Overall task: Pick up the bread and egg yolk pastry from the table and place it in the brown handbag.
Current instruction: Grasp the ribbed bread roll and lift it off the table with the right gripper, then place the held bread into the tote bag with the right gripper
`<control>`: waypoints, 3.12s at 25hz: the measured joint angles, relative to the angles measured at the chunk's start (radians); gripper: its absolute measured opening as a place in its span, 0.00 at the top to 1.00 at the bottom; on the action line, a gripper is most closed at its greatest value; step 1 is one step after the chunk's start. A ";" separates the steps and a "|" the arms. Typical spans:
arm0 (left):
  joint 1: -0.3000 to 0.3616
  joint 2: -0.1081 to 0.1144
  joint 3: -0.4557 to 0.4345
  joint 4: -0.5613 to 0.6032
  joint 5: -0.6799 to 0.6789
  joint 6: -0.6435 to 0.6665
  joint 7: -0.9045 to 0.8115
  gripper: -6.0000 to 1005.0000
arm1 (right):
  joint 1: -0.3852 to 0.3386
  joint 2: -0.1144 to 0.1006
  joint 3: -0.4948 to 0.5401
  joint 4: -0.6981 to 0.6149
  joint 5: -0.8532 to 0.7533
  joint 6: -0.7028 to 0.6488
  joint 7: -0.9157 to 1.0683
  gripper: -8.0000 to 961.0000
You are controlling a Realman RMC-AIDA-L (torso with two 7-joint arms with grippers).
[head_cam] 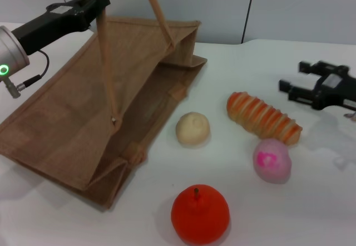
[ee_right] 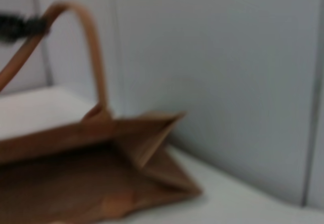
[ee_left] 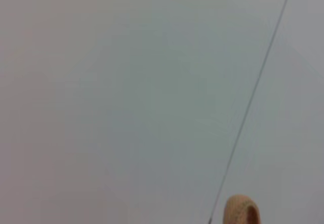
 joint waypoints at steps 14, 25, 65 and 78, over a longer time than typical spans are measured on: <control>0.000 -0.002 -0.104 -0.005 -0.019 -0.222 0.019 0.87 | 0.136 0.051 -0.001 0.001 -0.422 0.145 0.199 0.23; 0.004 -0.003 -0.118 -0.032 -0.038 -0.247 0.054 0.87 | 0.154 0.056 -0.008 0.001 -0.504 0.141 0.258 0.24; -0.001 0.001 -0.118 -0.052 -0.038 -0.261 0.046 0.87 | 0.155 0.061 -0.025 -0.022 -0.299 0.020 0.061 0.60; -0.075 0.002 -0.118 -0.048 -0.038 -0.334 0.004 0.87 | 0.378 0.082 -0.121 0.121 -0.264 0.055 -0.025 0.64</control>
